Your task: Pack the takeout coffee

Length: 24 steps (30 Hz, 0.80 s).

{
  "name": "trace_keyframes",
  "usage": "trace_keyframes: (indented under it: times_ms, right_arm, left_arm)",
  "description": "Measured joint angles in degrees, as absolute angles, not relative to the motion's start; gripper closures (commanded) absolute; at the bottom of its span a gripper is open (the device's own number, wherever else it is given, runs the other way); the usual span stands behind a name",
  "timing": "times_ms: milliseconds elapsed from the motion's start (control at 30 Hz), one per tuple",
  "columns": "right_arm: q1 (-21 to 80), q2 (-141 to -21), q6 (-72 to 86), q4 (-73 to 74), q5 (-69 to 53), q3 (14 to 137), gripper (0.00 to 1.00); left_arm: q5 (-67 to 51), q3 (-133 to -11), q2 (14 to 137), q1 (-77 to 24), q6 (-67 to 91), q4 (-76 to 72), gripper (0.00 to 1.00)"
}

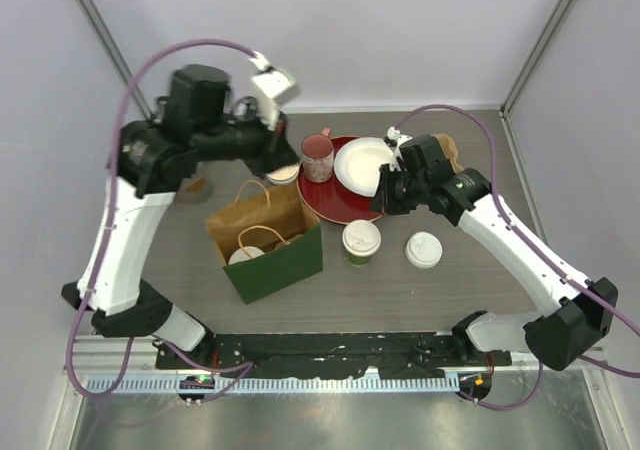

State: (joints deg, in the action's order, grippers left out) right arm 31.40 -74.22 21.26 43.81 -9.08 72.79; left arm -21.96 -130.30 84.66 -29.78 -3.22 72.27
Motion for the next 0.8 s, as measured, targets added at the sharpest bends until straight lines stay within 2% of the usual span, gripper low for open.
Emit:
trace_keyframes:
  times_ms: [167, 367, 567, 800]
  right_arm:
    - [30.1, -71.0, 26.7, 43.9, -8.8, 70.3, 0.99]
    - [29.4, -67.0, 32.8, 43.3, -8.3, 66.1, 0.99]
    - [29.4, -65.6, 38.2, 39.5, -9.0, 58.2, 0.99]
    - [29.4, -65.6, 40.9, 35.1, -10.2, 55.8, 0.99]
  left_arm:
    - [-22.9, -127.4, 90.3, -45.9, 2.7, 72.1, 1.00]
    - [-21.8, -112.9, 92.0, -55.6, 12.2, 63.1, 1.00]
    - [-16.0, -99.9, 92.9, -57.2, 19.2, 51.2, 1.00]
    - [-8.0, -95.9, 97.4, -56.6, 22.2, 42.1, 1.00]
